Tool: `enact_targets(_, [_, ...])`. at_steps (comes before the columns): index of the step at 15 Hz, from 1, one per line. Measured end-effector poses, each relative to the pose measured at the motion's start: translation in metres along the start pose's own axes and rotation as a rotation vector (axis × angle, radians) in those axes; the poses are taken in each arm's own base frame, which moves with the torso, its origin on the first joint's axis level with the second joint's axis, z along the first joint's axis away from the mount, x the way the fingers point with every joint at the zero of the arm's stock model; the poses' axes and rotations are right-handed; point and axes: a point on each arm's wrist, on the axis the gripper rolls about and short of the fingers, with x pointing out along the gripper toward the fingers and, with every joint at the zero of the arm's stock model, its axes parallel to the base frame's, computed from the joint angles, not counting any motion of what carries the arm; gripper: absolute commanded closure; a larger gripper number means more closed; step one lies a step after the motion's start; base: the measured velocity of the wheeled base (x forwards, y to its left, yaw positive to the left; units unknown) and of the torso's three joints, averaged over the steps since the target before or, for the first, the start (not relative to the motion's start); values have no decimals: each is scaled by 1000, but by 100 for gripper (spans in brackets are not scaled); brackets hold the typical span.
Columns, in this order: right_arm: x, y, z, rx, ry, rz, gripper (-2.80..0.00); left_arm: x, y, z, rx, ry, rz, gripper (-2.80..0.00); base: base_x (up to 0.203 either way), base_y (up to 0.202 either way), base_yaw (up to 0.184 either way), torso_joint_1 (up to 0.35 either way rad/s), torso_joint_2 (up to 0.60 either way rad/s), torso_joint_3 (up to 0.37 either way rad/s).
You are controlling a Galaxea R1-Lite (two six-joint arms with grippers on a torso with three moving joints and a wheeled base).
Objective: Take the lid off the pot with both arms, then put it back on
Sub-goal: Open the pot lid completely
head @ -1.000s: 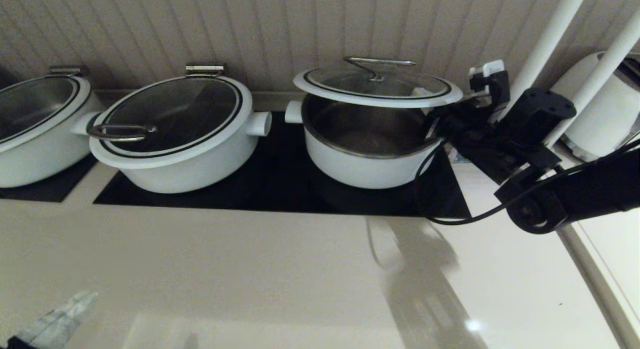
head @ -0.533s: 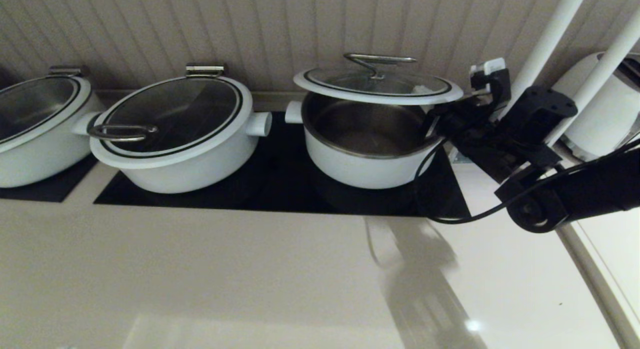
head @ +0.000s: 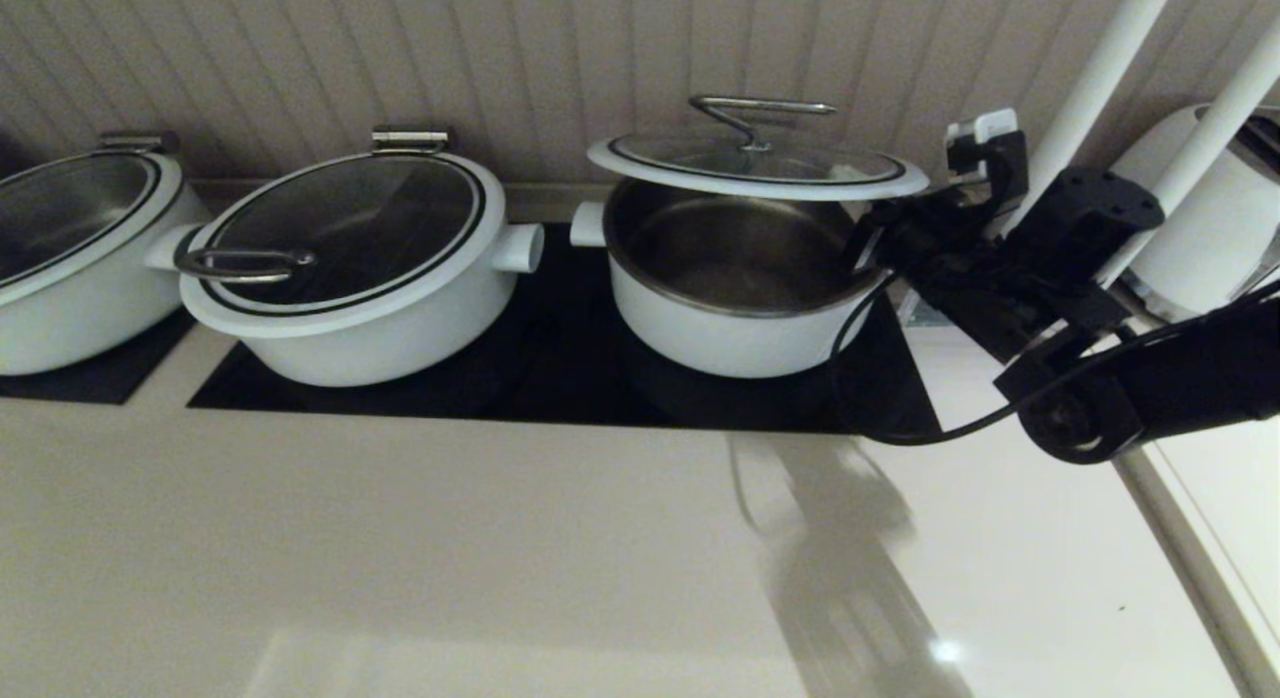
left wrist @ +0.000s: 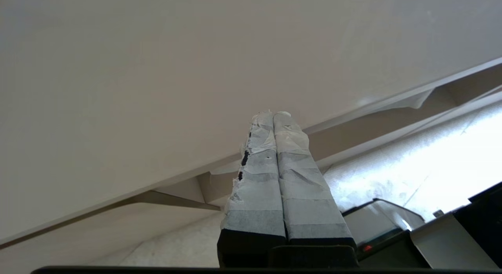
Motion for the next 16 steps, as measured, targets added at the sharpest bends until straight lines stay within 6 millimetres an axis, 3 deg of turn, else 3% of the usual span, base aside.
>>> enact_targets(16, [-1,0,5,-3,-9,0,0,0,0,0,-18,-3,3,0,0,0,0,0,0,0])
